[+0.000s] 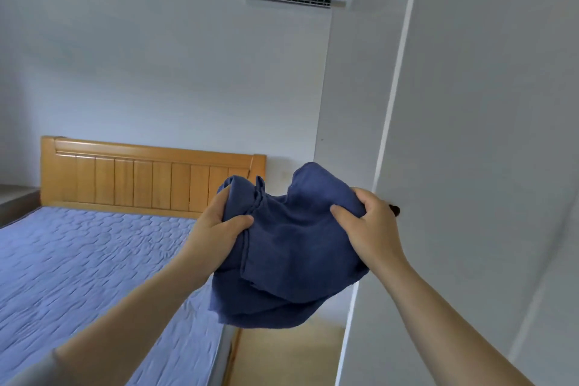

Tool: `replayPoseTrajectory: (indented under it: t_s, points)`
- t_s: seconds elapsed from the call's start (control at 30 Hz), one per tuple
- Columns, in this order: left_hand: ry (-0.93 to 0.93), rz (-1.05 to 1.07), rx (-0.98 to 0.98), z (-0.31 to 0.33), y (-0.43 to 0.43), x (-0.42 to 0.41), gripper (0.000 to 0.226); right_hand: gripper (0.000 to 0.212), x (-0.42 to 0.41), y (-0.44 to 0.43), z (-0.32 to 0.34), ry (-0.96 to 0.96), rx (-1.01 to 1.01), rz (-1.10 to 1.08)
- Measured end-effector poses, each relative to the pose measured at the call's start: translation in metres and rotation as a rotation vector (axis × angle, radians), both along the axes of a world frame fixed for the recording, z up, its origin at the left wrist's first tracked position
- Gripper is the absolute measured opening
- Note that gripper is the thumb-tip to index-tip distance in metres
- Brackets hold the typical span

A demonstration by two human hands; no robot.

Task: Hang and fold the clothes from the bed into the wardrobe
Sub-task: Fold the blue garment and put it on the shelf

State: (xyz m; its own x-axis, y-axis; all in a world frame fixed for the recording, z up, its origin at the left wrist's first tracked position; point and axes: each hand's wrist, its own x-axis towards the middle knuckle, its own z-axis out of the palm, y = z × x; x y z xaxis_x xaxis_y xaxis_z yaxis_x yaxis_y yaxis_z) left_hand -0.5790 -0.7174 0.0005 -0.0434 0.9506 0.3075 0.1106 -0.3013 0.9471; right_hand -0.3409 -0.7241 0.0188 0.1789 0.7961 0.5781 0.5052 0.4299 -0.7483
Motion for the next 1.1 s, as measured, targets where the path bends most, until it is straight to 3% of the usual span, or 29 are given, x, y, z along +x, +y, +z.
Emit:
replayPoseTrajectory:
  t_s: [0.5, 1.1]
  points:
    - [0.003, 0.025, 0.005, 0.007, 0.226, -0.076, 0.041, 0.006, -0.086, 0.236, 0.003, 0.024, 0.041, 0.005]
    - [0.03, -0.134, 0.076, 0.029, 0.475, 0.025, 0.044, 0.003, 0.005, 0.452, 0.023, 0.14, 0.063, -0.145]
